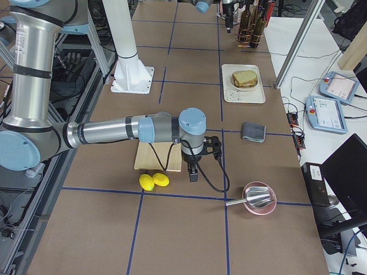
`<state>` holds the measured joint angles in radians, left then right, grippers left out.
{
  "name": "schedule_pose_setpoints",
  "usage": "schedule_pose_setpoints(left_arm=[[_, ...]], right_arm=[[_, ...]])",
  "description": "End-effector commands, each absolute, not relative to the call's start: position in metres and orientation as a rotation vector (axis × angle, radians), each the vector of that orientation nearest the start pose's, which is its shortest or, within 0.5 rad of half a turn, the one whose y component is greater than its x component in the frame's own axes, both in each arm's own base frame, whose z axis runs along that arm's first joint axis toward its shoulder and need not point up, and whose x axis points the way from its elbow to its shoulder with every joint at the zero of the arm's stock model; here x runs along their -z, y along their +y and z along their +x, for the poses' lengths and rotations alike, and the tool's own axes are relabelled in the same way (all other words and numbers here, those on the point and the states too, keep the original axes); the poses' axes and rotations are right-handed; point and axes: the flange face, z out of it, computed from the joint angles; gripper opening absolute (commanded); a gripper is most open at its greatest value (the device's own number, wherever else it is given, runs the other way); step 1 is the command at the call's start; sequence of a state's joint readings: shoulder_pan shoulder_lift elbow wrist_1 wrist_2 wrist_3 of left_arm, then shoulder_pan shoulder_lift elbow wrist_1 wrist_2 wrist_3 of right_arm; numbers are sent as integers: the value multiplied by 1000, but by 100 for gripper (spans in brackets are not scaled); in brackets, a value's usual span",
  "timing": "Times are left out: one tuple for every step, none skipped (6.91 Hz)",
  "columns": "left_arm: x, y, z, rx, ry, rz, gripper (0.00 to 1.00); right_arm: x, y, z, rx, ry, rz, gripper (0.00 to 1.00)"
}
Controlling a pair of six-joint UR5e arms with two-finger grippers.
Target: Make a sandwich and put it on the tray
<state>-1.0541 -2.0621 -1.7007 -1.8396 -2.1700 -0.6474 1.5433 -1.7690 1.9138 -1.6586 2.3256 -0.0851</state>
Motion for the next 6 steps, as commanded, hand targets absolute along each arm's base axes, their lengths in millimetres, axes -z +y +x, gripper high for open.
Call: schedule_pose_setpoints(left_arm=[[-365, -572, 149, -228, 872, 407, 100], [-425, -556, 87, -271, 841, 402, 100], [-483, -530, 33, -316, 799, 399, 100], [-521, -504, -28, -285, 769, 411, 100], [-549, -486, -59, -213, 762, 381, 100], [-577, -470, -59, -190, 767, 323, 100]], right_arm=[[-611, -384, 68, 125, -753, 57, 100], [-613, -384, 68, 112, -755, 49, 100], [-609, -389, 68, 104, -758, 53, 100], [-602, -396, 68, 102, -757, 67, 100], [-599, -399, 68, 96, -760, 71, 100], [-600, -400, 67, 96, -769, 68, 100]])
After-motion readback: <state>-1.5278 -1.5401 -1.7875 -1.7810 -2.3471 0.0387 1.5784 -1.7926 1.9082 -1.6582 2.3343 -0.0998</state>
